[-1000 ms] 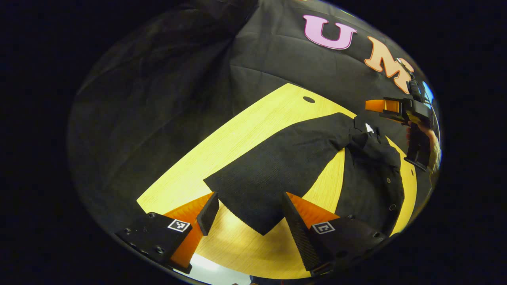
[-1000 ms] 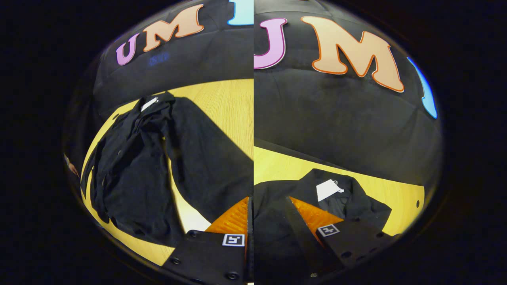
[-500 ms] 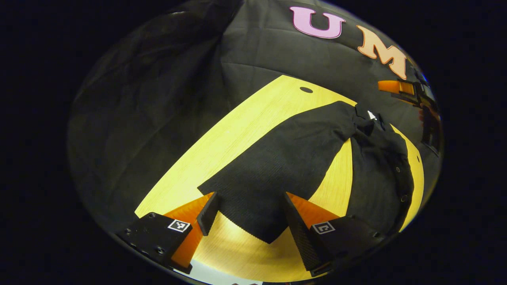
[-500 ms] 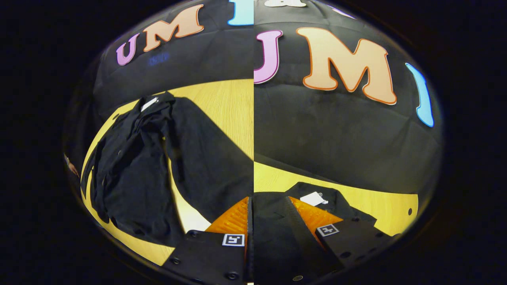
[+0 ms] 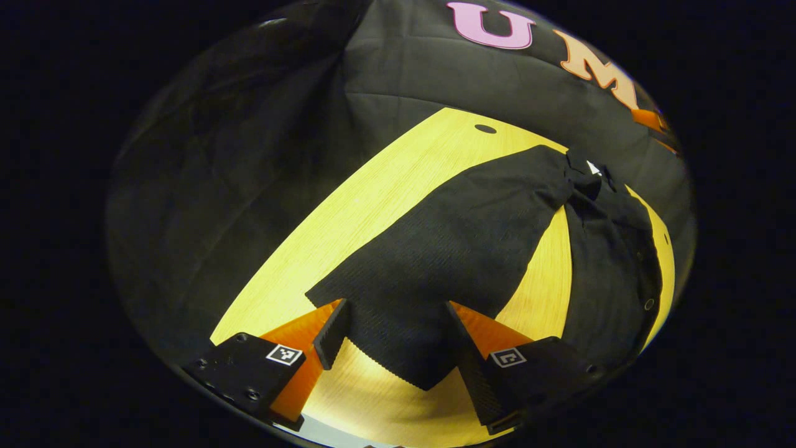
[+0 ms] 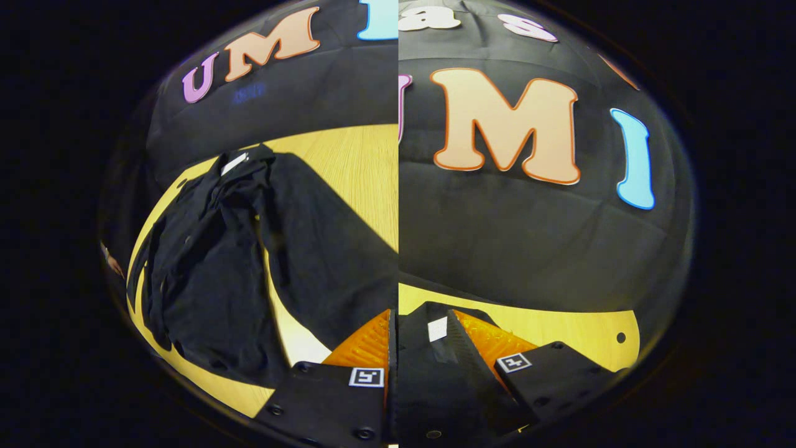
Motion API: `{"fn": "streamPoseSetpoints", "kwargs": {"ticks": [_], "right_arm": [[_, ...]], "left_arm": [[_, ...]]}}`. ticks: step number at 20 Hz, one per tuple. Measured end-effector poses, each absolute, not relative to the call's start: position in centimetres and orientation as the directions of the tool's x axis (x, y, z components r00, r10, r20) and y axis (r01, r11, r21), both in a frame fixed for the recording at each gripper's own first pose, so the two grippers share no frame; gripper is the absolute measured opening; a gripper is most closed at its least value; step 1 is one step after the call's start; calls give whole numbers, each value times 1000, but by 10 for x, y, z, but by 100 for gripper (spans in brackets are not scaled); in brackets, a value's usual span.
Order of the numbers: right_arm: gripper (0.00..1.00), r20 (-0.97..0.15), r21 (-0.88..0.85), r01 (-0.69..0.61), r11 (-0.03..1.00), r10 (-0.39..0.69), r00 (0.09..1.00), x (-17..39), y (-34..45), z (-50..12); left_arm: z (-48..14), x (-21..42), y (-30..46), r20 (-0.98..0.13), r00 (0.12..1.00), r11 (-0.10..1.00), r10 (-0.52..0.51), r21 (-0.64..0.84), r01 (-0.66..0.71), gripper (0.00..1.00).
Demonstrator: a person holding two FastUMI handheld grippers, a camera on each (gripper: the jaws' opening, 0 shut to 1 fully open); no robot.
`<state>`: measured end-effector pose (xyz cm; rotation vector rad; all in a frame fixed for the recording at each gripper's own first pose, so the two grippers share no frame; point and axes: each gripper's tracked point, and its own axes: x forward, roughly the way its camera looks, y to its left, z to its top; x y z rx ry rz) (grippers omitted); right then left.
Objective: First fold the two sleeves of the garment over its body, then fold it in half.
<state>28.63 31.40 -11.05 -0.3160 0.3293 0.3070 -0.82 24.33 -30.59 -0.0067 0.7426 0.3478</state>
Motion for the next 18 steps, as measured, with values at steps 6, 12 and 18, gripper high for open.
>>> {"fn": "streamPoseSetpoints", "kwargs": {"ticks": [6, 12, 18], "right_arm": [[51, -304, -303, -246, 921, 152, 941, 264, 258, -78], [50, -337, -356, -200, 913, 75, 939, 215, 209, -83], [50, -345, -352, -170, 920, 42, 938, 172, 177, -84]], "left_arm": [[-305, -10, 246, -658, 689, 945, 303, 115, -306, 92], [-304, -9, 248, -645, 695, 938, 318, 109, -329, 81], [-307, -1, 234, -662, 686, 946, 302, 120, -301, 47]]}}
